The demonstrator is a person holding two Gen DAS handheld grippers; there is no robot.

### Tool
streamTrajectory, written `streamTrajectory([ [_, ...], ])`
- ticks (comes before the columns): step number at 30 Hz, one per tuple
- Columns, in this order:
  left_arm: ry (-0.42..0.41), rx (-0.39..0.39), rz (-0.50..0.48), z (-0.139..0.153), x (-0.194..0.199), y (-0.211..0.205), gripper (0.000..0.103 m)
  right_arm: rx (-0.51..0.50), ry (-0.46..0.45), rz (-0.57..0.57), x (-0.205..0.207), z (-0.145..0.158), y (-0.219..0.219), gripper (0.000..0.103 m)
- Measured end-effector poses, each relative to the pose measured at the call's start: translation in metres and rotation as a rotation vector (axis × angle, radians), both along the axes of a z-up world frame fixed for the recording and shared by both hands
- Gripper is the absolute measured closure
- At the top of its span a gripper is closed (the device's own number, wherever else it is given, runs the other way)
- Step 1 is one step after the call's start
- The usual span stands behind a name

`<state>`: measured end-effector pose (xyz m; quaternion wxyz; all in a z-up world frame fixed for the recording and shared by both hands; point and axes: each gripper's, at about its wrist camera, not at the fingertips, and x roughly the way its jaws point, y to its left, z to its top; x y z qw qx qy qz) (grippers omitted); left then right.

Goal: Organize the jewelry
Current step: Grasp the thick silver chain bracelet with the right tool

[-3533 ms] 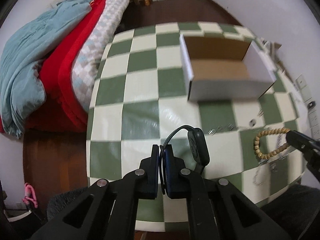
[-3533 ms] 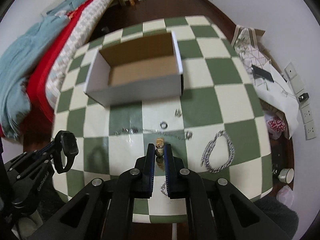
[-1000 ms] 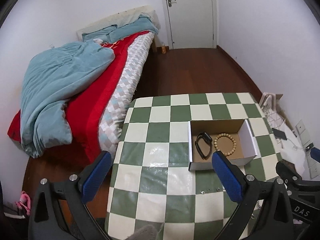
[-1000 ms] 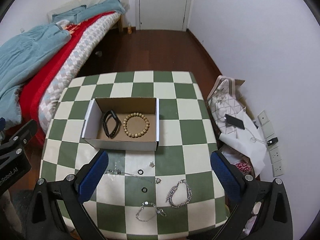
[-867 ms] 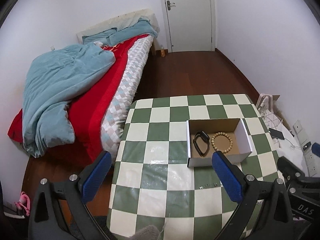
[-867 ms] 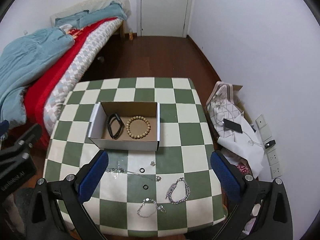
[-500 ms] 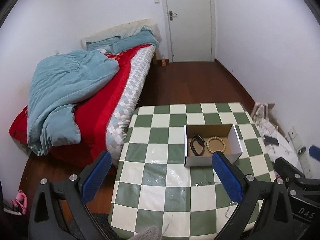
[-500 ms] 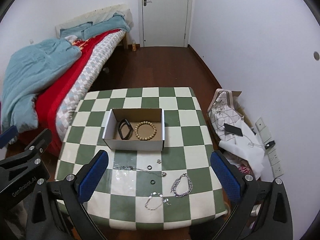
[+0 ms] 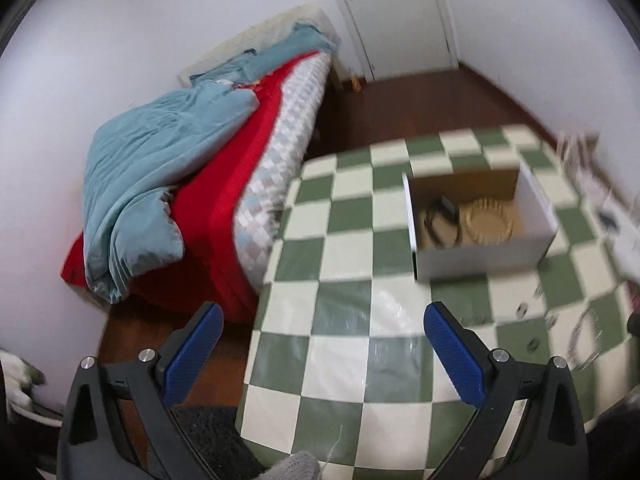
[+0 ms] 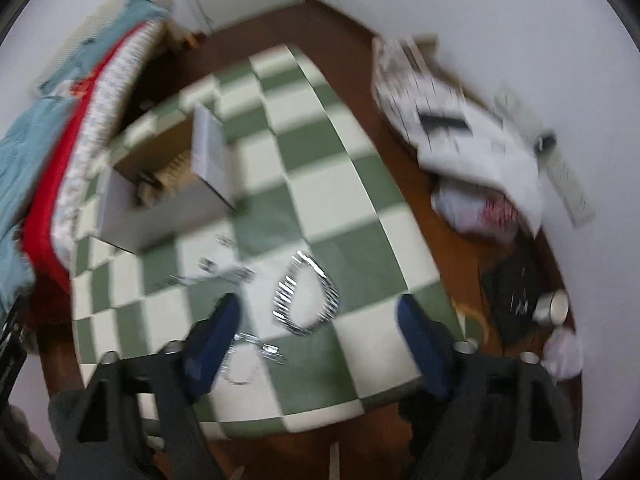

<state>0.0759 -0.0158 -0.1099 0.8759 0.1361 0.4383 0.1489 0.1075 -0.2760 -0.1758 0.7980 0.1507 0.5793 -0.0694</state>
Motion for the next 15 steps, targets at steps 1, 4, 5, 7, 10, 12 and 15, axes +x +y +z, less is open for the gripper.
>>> streamTrajectory([
  [1, 0.028, 0.017, -0.009, -0.013, 0.002, -0.006, 0.000, 0.016, 0.032, -0.009, 0.002, -0.019, -0.004, 0.029],
  [4, 0.100, 0.039, -0.031, -0.042, 0.007, -0.022, 0.000, 0.029, 0.097, -0.015, 0.007, -0.058, -0.007, 0.032],
  [5, 0.125, 0.040, -0.043, -0.051, 0.008, -0.028, 0.000, 0.034, 0.108, -0.009, 0.009, -0.068, -0.005, 0.032],
  [7, 0.170, 0.025, -0.069, -0.064, 0.009, -0.040, 0.000, 0.031, 0.126, 0.011, 0.010, -0.085, -0.001, 0.040],
  [10, 0.239, -0.029, -0.106, -0.080, 0.011, -0.057, 0.001, -0.080, 0.112, 0.083, 0.009, -0.088, 0.012, 0.067],
  [12, 0.287, -0.079, -0.141, -0.092, 0.009, -0.070, 0.001, -0.096, 0.112, 0.096, 0.009, -0.091, 0.012, 0.095],
  [15, 0.330, -0.101, -0.208, -0.105, 0.003, -0.093, 0.001, -0.086, 0.116, 0.062, 0.004, -0.096, -0.004, 0.095],
])
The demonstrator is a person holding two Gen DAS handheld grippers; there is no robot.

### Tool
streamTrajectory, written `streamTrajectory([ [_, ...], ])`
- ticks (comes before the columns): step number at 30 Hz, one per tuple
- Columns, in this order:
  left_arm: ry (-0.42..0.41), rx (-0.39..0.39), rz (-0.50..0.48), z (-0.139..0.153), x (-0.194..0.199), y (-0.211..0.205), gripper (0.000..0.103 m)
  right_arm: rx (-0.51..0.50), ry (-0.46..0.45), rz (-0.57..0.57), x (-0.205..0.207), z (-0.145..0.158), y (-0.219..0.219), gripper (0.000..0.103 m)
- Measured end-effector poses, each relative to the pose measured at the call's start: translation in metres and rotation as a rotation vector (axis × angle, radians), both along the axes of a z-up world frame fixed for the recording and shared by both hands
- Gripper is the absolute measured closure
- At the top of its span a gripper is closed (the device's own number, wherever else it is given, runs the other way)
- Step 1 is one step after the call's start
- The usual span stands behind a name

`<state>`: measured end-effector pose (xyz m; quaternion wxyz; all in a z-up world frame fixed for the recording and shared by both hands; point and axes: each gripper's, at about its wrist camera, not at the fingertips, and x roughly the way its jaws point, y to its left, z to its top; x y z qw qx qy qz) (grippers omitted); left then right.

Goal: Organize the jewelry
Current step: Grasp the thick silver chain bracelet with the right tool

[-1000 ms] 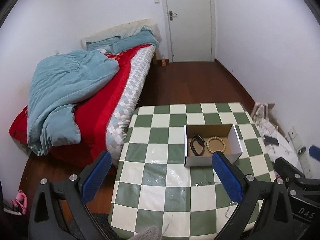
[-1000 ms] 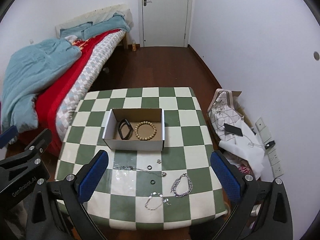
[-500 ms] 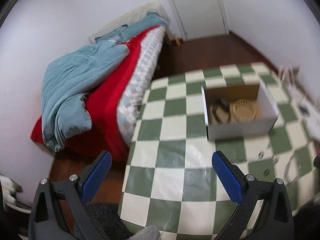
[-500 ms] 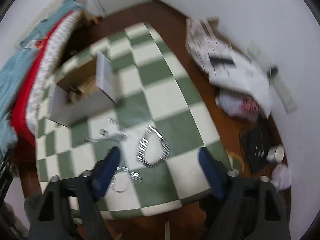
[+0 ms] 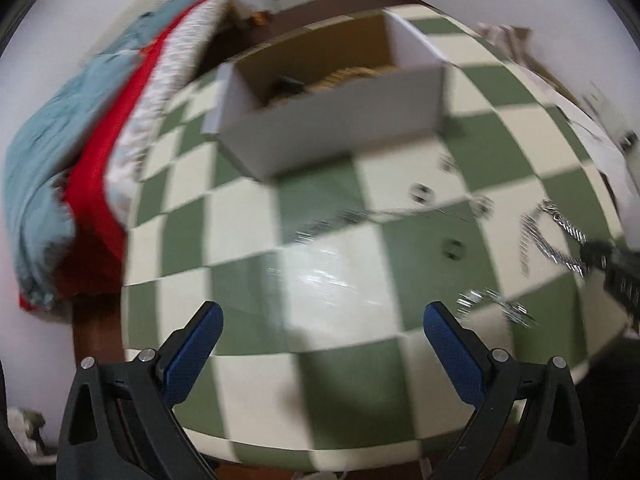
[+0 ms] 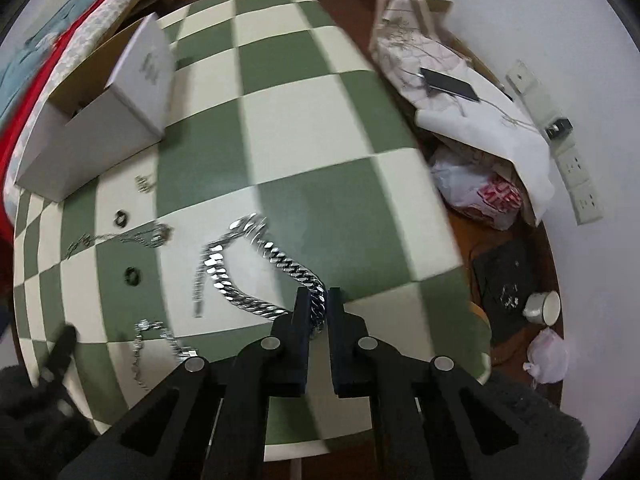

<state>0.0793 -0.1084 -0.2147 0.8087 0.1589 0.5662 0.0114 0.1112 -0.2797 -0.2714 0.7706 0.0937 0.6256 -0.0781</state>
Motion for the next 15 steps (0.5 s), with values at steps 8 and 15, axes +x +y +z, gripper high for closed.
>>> streamTrajectory([
  [8, 0.032, -0.029, -0.189, -0.014, -0.017, -0.057, 0.001, 0.088, 0.004, -0.087, -0.013, 0.001, -0.039, 0.095],
  [15, 0.034, -0.010, -0.254, -0.023, -0.018, -0.083, 0.025, 0.109, 0.003, -0.104, -0.018, 0.005, -0.044, 0.095],
])
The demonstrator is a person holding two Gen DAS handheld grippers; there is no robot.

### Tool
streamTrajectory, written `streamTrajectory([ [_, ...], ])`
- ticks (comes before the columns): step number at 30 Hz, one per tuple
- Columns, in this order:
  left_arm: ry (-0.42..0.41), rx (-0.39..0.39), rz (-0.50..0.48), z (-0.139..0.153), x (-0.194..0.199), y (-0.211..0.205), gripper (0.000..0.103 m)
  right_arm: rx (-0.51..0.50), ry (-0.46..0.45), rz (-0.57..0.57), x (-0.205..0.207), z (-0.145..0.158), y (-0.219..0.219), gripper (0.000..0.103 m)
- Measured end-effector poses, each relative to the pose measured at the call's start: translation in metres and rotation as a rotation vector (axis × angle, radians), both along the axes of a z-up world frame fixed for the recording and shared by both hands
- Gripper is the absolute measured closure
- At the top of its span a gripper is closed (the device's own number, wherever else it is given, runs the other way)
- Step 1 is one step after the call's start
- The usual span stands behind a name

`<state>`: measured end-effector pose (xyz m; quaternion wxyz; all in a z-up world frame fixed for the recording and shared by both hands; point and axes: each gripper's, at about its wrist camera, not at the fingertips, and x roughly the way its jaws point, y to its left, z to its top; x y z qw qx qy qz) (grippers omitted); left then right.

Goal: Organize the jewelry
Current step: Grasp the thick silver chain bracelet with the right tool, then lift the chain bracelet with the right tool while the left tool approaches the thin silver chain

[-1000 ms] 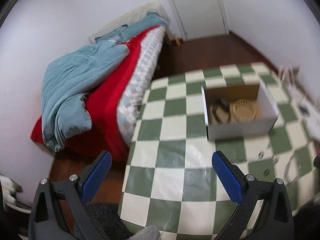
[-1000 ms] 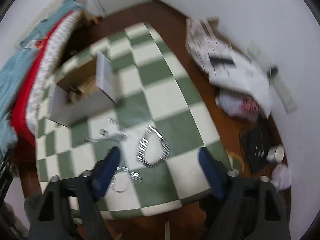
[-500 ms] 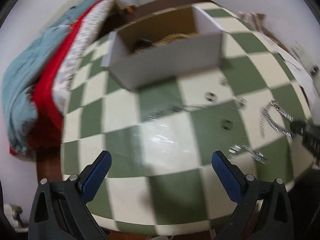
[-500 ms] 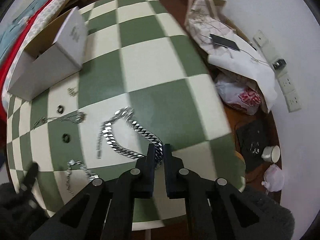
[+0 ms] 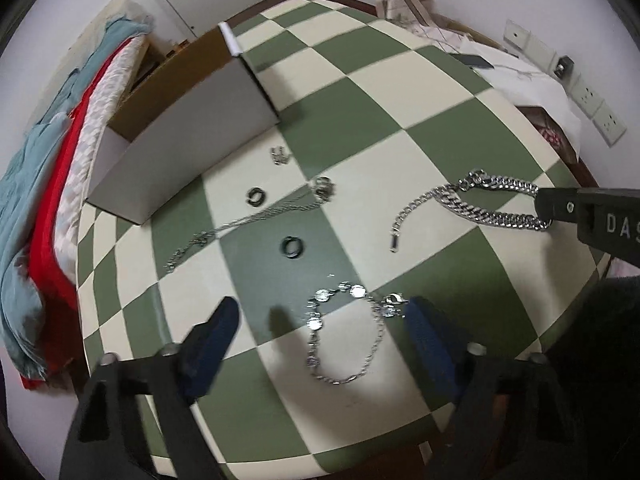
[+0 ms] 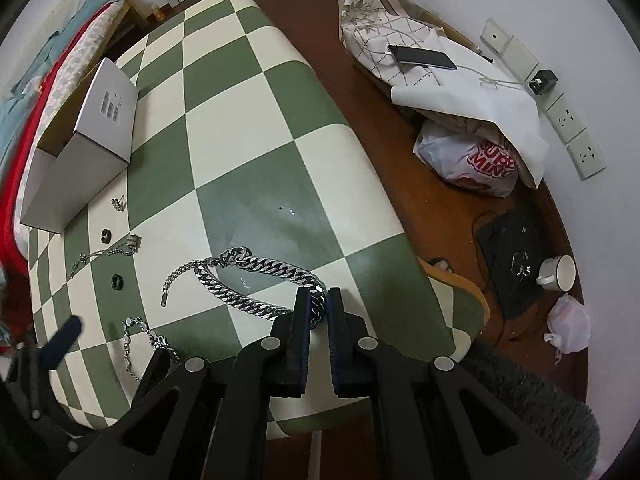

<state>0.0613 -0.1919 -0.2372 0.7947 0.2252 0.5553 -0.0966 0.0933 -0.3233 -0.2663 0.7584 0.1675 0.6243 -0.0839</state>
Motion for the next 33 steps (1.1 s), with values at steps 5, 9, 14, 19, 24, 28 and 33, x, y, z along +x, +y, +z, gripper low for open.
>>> streamTrajectory([
  [5, 0.026, -0.072, -0.045, 0.000, -0.002, -0.006, 0.086, 0.004, -0.003, 0.001, 0.000, -0.001, -0.003, 0.095],
  [9, 0.040, -0.062, -0.047, 0.000, -0.002, -0.007, 0.097, 0.005, -0.003, 0.000, 0.000, -0.001, -0.003, 0.095],
  [14, 0.037, -0.102, -0.003, 0.011, 0.001, 0.011, 0.103, 0.029, -0.020, -0.005, -0.003, 0.001, -0.004, 0.095],
  [19, 0.018, -0.156, 0.057, 0.037, 0.008, 0.041, 0.103, 0.068, -0.069, 0.003, -0.005, 0.016, 0.000, 0.095],
  [24, -0.012, -0.208, 0.130, 0.066, 0.016, 0.076, 0.103, 0.113, -0.123, 0.029, -0.003, 0.040, 0.011, 0.095],
  [28, -0.046, -0.231, 0.163, 0.088, 0.021, 0.095, 0.103, 0.139, -0.164, 0.063, 0.000, 0.063, 0.022, 0.095],
  [33, -0.074, -0.273, 0.176, 0.111, 0.026, 0.108, 0.103, 0.173, -0.211, 0.101, 0.006, 0.090, 0.034, 0.103],
])
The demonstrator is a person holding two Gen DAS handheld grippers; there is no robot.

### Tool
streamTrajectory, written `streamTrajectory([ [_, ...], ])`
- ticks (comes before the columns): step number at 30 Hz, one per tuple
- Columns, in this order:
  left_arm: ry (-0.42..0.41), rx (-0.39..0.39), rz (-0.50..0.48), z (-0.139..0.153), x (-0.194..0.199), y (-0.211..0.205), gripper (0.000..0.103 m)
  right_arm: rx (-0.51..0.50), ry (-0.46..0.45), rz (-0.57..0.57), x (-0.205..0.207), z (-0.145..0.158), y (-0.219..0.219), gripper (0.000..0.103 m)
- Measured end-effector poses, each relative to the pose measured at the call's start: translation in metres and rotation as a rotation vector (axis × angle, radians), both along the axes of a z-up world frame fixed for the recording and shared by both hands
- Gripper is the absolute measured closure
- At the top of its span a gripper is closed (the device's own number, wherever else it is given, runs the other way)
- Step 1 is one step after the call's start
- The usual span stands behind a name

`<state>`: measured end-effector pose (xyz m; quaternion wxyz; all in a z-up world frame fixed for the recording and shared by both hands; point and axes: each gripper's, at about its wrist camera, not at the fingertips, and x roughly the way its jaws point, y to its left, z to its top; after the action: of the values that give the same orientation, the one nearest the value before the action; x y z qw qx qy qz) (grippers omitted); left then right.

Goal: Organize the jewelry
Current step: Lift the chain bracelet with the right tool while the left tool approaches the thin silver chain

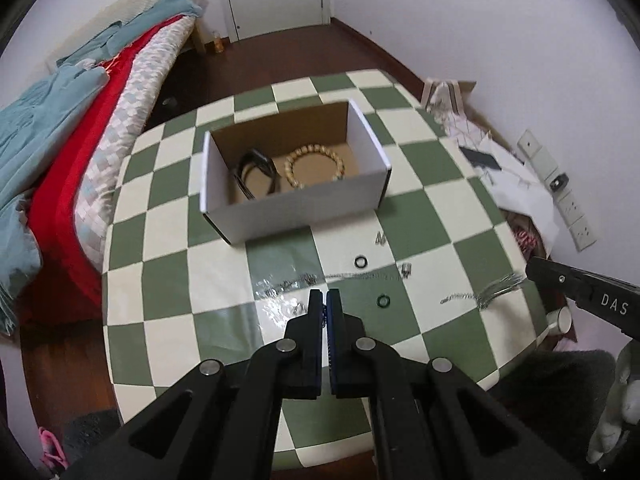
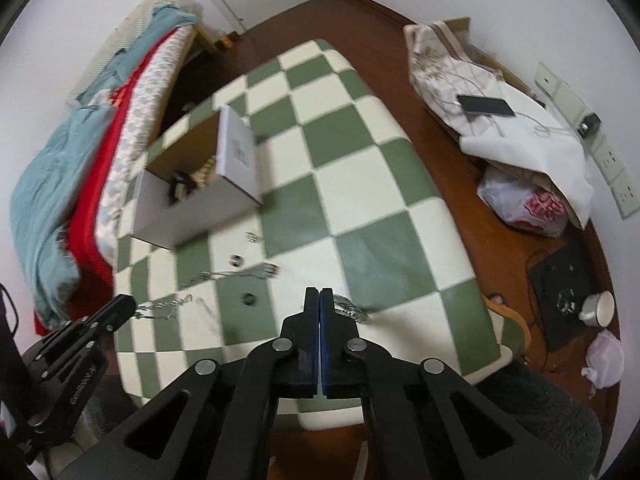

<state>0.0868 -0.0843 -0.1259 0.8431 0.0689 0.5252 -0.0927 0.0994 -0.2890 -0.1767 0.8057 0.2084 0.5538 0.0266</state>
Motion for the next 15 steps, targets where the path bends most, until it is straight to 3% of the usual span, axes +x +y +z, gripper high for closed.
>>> streamTrajectory([
  [6, -0.031, -0.038, 0.017, 0.020, 0.007, 0.008, 0.103, -0.010, -0.054, 0.043, 0.010, 0.029, 0.014, 0.103],
  [9, -0.037, -0.041, 0.025, 0.021, 0.011, 0.009, 0.103, -0.002, 0.007, 0.056, 0.021, 0.011, 0.013, 0.100],
  [10, -0.032, -0.045, 0.029, 0.019, 0.012, 0.010, 0.103, -0.004, 0.047, 0.055, 0.024, 0.000, 0.012, 0.095],
  [12, -0.024, -0.048, 0.034, 0.016, 0.012, 0.011, 0.103, -0.019, 0.106, 0.064, 0.029, -0.025, 0.010, 0.055],
  [15, -0.011, -0.047, 0.034, 0.012, 0.013, 0.011, 0.103, 0.007, 0.160, 0.043, 0.033, -0.057, 0.007, 0.053],
])
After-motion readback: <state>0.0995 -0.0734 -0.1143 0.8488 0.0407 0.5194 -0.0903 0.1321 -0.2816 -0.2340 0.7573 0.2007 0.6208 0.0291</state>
